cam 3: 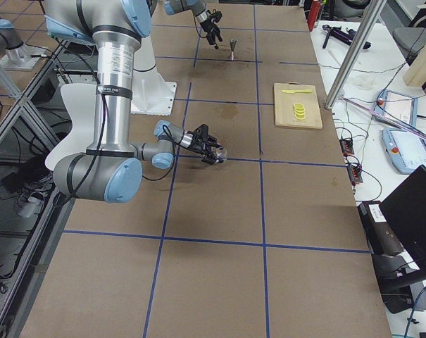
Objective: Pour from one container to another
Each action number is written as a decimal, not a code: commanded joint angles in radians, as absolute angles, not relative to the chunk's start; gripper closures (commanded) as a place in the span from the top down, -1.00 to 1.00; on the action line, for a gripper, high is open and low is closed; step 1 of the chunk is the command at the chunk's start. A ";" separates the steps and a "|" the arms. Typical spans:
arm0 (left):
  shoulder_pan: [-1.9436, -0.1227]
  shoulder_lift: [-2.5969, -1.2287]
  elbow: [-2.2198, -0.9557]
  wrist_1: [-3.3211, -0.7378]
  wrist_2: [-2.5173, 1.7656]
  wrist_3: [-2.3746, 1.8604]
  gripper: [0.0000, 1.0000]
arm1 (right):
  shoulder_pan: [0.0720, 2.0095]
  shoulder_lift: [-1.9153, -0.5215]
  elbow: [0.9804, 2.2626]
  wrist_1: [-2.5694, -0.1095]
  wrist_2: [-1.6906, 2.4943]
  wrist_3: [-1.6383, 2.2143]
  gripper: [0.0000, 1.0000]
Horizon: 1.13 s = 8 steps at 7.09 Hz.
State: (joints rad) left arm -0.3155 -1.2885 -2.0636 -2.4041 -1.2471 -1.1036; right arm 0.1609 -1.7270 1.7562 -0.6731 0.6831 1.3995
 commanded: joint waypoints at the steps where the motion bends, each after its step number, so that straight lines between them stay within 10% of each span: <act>1: -0.316 -1.289 -2.063 -2.404 -1.247 -1.103 1.00 | 0.161 -1.732 1.755 -0.673 0.667 1.396 1.00; 8: -0.386 -1.292 -2.082 -2.378 -1.386 -1.060 1.00 | 0.135 -1.813 1.789 -0.672 0.707 1.348 1.00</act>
State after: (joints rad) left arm -0.3436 -1.2906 -2.0722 -2.3972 -1.3014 -1.0818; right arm 0.1516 -1.7880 1.7826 -0.6738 0.6930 1.3485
